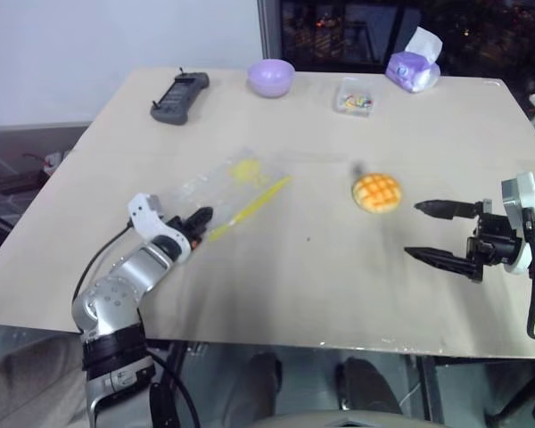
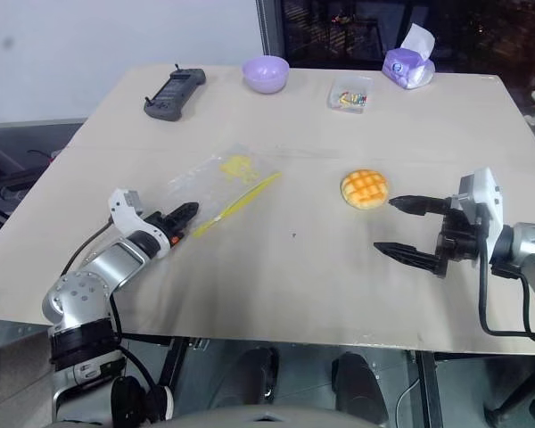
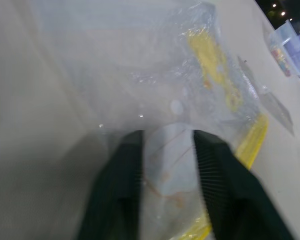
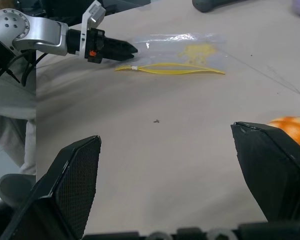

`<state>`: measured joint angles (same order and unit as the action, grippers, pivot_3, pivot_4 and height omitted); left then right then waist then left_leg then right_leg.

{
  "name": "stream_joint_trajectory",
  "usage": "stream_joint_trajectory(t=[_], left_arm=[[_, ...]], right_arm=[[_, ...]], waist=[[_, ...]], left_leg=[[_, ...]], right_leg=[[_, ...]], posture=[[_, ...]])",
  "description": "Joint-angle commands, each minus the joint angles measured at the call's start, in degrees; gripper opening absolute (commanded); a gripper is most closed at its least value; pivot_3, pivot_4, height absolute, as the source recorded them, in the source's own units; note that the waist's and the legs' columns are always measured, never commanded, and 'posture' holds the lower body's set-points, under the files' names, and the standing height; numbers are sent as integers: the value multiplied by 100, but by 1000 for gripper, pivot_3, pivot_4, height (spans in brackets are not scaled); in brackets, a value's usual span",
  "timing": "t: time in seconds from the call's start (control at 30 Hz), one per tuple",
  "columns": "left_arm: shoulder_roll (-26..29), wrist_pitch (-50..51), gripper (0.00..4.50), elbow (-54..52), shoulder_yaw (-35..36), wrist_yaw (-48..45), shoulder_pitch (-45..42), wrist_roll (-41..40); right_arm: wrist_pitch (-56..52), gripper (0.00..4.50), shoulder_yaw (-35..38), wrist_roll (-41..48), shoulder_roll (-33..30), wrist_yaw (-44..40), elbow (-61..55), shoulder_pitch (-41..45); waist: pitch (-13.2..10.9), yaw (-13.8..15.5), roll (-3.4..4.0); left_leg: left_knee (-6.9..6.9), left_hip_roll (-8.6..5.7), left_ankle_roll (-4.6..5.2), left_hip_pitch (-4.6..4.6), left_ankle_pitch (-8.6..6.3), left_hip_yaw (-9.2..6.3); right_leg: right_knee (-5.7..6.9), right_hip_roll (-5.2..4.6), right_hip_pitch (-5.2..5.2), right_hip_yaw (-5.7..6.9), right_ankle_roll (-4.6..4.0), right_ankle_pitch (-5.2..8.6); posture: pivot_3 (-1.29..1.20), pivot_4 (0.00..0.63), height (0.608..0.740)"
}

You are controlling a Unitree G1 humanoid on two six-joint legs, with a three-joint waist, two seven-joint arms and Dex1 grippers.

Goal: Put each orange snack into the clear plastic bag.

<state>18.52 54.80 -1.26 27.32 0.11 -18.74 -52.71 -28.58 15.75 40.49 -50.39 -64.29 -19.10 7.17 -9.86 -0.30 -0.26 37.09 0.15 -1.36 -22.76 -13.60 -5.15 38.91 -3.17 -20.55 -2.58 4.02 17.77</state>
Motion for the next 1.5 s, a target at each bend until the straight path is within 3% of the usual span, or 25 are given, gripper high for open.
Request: stream_joint_trajectory(t=[0.03,0.23,0.57,0.77,0.8,0.87,1.07,1.13,1.33,1.37,1.4,1.43,1.5], left_arm=[[-24,149,397,155,-254,-65,7,164],[-86,-172,397,78,-323,-540,-19,259],[-445,-9,397,-581,75,-839,141,-900],[-191,8,397,-964,311,-814,606,-1320],[-108,-2,169,-1080,421,-854,707,-1471],[40,12,169,-1287,513,-851,838,-1660],[564,-212,169,-1160,493,-488,946,-1067],[721,-434,169,-1009,146,-273,834,-350],[554,-835,169,-749,-220,-223,624,387],[533,-852,710,-711,-262,-224,604,461],[515,-859,883,-671,-288,-207,579,530],[483,-880,1516,-600,-279,-152,534,590],[425,-919,2138,-468,-220,-61,442,667]], right_arm=[[107,4500,155,20,13,43,-91,22],[130,4500,97,-25,28,55,-32,86],[176,4500,-154,-273,118,205,38,302],[193,4500,-283,-391,207,275,16,323],[206,4500,-282,-407,214,273,30,309],[228,4500,-286,-437,225,264,47,283],[261,4500,-380,-507,280,237,107,322],[267,4500,-428,-523,299,220,119,364],[256,4500,-396,-514,276,207,135,430],[256,4500,-381,-517,266,209,133,423],[256,4500,-372,-524,256,213,129,414],[249,4500,-357,-519,248,216,117,404],[235,4500,-334,-507,239,231,90,391]], waist=[[0,0,0],[-1,-2,-2],[-28,-69,-47],[-33,-51,-52],[-35,-52,-55],[-36,-53,-57],[-36,-39,-57],[-36,-35,-57],[-37,-38,-58],[-37,-38,-58],[-37,-39,-59],[-37,-41,-59],[-37,-40,-58]], left_leg=[[0,0,0,0,0,0],[0,0,0,0,0,0],[-3,7,-1,-12,0,4],[-3,6,-1,-12,0,4],[-3,6,-1,-12,0,4],[-3,9,-1,-12,0,3],[-4,7,-1,-11,0,4],[-4,6,-1,-11,0,4],[-7,5,-1,-12,0,5],[-7,5,-1,-12,-1,6],[-9,6,-1,-12,0,5],[-13,6,-1,-12,0,4],[-14,7,-1,-11,0,4]], right_leg=[[0,0,0,0,0,0],[0,0,0,0,0,0],[-4,3,-14,-4,0,0],[-6,2,-15,-5,0,0],[-5,2,-15,-5,-1,0],[-6,3,-16,-4,-1,0],[-6,2,-15,-5,-1,0],[-6,1,-15,-5,-1,1],[-8,1,-15,-5,-1,0],[-10,1,-16,-5,-1,0],[-10,1,-17,-5,-1,0],[-10,1,-18,-5,-1,1],[-8,2,-19,-4,-1,1]], posture=[[0,150,740],[0,150,740],[0,150,740],[0,150,740],[0,150,740],[0,150,740],[0,150,740],[0,150,740],[0,150,740],[0,150,740],[0,150,740],[0,150,740],[0,150,740]])
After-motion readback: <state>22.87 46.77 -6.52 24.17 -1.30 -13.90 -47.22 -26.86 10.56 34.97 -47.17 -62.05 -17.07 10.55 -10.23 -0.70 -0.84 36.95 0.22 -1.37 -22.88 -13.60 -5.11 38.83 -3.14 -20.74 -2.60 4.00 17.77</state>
